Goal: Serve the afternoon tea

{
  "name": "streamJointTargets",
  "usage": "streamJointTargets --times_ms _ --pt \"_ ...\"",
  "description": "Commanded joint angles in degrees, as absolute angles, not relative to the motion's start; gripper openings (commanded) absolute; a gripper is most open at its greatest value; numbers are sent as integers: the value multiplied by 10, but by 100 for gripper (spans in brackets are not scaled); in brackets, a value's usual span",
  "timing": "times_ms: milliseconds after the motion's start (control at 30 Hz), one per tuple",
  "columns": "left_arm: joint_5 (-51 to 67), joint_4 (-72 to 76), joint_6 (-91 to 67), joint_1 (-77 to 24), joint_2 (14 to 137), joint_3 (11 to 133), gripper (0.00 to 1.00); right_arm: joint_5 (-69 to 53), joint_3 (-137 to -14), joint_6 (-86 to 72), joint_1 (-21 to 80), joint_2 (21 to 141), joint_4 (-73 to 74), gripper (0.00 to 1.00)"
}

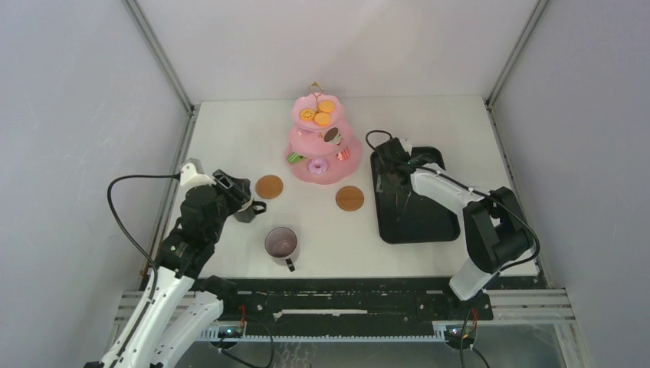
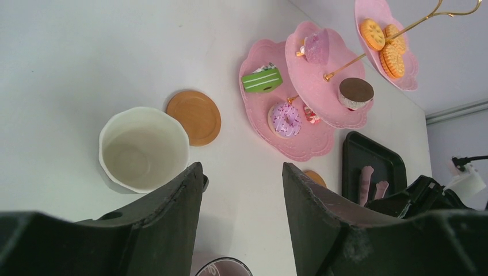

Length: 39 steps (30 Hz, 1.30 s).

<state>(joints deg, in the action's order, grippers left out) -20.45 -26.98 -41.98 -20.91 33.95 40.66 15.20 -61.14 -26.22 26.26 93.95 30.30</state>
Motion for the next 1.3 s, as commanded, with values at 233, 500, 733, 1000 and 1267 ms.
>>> streamJointTargets --times_ms 233,500,733,1000,1267 --pt "-229 -273 -403 -212 311 444 59 154 -672 -245 309 971 316 51" --pt "-236 -285 -408 -212 294 440 59 137 -672 -247 313 1010 311 48" --pt "-239 -291 -418 -212 285 432 59 126 -676 -248 307 1040 309 40" --pt "-248 -301 -421 -212 278 428 60 122 -704 -242 291 1066 320 27" --pt "-256 -310 -421 -213 271 427 60 119 -751 -230 268 1094 330 3"
